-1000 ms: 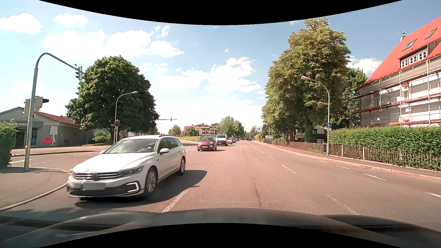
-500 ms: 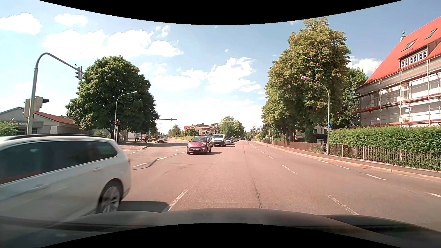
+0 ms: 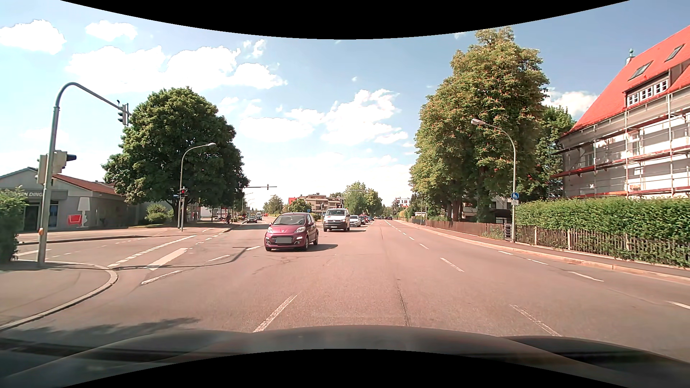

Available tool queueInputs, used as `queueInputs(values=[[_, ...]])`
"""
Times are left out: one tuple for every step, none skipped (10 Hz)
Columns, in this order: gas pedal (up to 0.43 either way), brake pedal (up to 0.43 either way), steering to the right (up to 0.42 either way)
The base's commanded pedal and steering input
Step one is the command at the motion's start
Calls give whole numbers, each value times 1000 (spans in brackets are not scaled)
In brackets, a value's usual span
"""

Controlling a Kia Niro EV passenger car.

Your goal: Follow the waypoints while adhering to traffic rules and regulations

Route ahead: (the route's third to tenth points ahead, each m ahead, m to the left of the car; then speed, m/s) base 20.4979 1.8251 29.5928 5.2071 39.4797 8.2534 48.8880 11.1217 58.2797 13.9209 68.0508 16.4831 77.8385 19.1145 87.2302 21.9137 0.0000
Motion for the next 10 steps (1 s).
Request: queueInputs(values=[[0,445,-10],[0,445,-10],[0,445,-10],[0,445,-10],[0,445,-10],[0,445,-10],[0,445,-10],[0,445,-10],[0,445,-11],[0,445,-11]])
